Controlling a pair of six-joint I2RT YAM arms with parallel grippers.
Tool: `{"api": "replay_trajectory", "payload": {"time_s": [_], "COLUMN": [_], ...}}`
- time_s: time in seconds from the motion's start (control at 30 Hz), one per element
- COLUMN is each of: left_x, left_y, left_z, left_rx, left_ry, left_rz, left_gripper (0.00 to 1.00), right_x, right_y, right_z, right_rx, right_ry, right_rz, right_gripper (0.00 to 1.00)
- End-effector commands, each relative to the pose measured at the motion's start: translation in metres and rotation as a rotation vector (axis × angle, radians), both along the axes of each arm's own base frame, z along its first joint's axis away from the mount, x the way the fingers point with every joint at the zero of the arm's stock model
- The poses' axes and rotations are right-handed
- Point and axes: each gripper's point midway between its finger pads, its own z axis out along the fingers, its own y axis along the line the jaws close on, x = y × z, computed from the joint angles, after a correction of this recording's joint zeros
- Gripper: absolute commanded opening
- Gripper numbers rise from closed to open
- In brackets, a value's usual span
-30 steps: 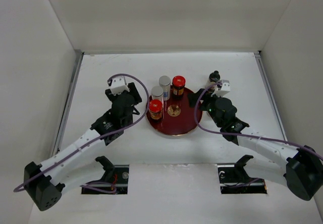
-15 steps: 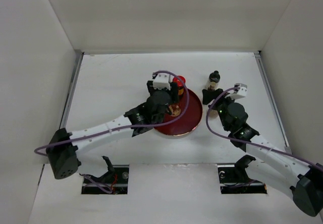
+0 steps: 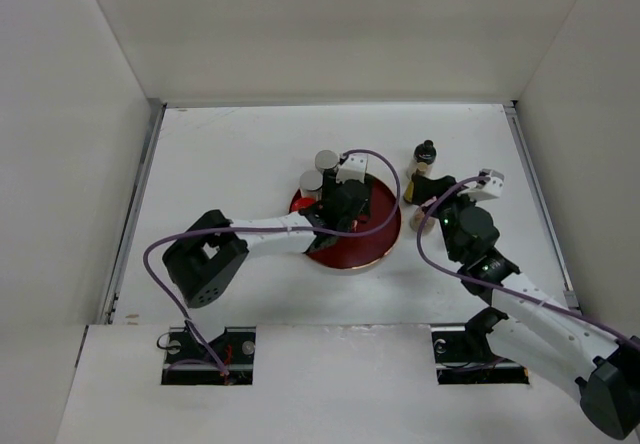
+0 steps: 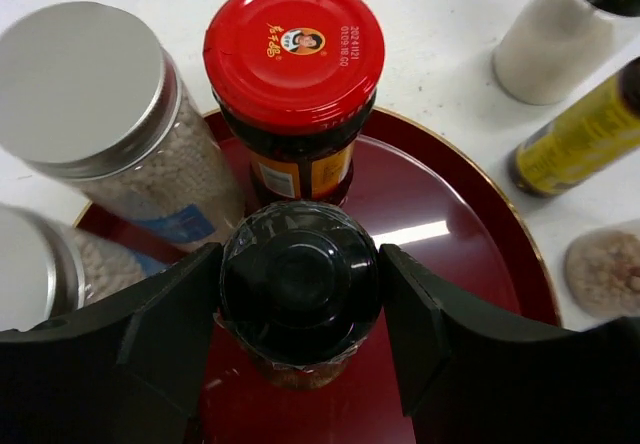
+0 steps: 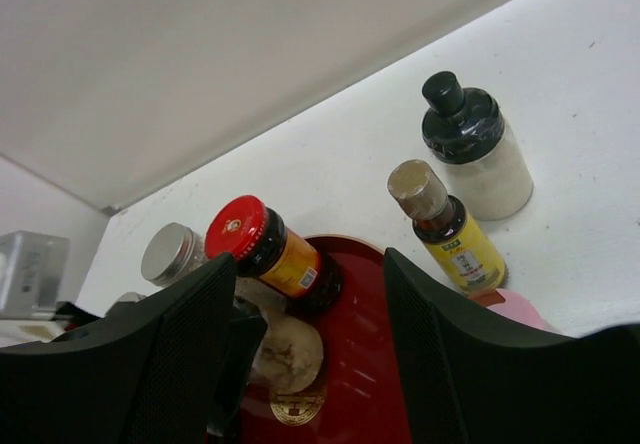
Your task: Organize the condiment bottles
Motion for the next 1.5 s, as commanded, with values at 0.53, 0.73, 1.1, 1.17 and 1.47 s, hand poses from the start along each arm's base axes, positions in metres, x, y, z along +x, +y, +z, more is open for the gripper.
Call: {"api": "replay_trajectory", "payload": {"time_s": [0.53,0.73,1.1,1.17,1.47], "left_x": [0.005,-0.027,-0.069,-0.071,-0.076], "left_y": [-0.028,-0.033,0.020,0.045,0.168], "left_z": [0.054,0.120,0.180,0.177,0.140], "left_rx": [-0.199,-0.354,-0.517,-0.521,-0.545], "left_ry": [-0.098,-0.187,-0.292,-0.307,-0.332], "left_rz": [-0.051,-0.154,-0.230,-0.175,0.153], "left_gripper": [0.84,0.85,0.71,0.67,0.57], "right_x": [0.006,0.009,0.027,0.032,0.071], "right_y": [-0.012,-0.018,-0.023,-0.028,-0.048], "right_z": [-0.003,-0.001,-0.007,-0.004,0.004], "right_rx": [0.022,0.016,-0.042,-0.067,-0.135], "right_ry": [0.002,0.003,0.081,0.092,0.216], "right_rz": [-0.054,-0.064,-0.063,-0.073,-0.096], "right_gripper": [0.81,0.45,0.43,0.48,0.80]}}
